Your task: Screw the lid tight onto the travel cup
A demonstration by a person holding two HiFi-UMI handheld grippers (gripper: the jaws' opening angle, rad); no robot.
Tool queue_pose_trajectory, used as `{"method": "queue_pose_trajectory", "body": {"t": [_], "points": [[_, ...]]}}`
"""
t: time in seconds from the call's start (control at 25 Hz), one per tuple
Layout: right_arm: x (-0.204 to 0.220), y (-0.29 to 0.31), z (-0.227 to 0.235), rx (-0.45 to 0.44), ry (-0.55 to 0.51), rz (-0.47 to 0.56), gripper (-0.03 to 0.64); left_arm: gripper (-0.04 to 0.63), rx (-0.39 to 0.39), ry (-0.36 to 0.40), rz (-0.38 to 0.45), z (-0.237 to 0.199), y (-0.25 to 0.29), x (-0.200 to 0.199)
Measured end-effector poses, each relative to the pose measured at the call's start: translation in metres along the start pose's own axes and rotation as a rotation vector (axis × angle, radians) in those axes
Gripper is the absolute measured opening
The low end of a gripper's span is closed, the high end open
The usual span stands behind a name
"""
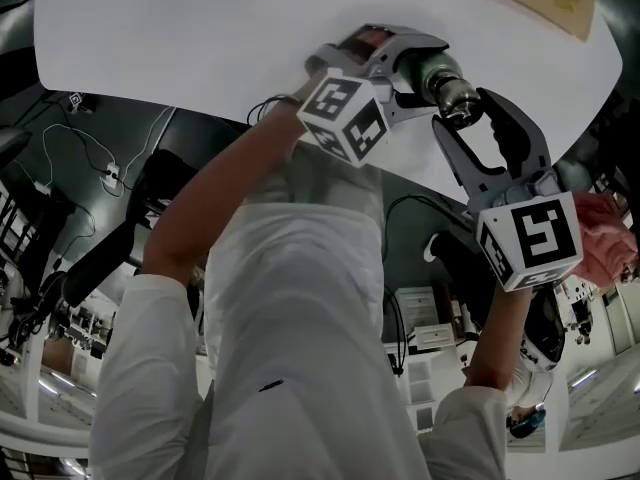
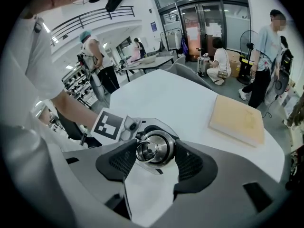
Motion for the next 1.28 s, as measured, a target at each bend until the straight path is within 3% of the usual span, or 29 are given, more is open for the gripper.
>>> {"method": "queue_pose_trajectory", "body": {"t": [0.24,0.6,0.92,1.12,1.28], "points": [[-0.002,0.0,0.0,-0.014,-0.035,-0.05,0.25,0.357,0.003,0.005,0.037,-0.001,-0.001,-0.001],[-0.009,0.008,-0.002,-0.075,-0.279,-0.226,0.25,0.357,0.014,0.01,0.06,0.0,-0.001,-0.003],[-0.006,0.021,-0.002,-0.186,-0.492,-0.367,0.249,0.357,0.014,0.012,0.063,-0.001,-0.001,-0.003],[-0.009,0.024,0.0,-0.254,-0.564,-0.425,0.247,0.357,0.014,0.015,0.065,-0.001,-0.002,-0.004],[-0.012,0.026,-0.002,-0.244,-0.607,-0.457,0.247,0.357,0.011,0.017,0.06,-0.001,-0.003,-0.004]]}}
Point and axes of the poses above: the fingertips, and each gripper's own axes: y forward along the fingers, z to its right, x out of its underside, the point moved 4 cm from there along -y, backward along the fingers, and after that the axes turned 8 degrees about -z, right-handed, at the moved point
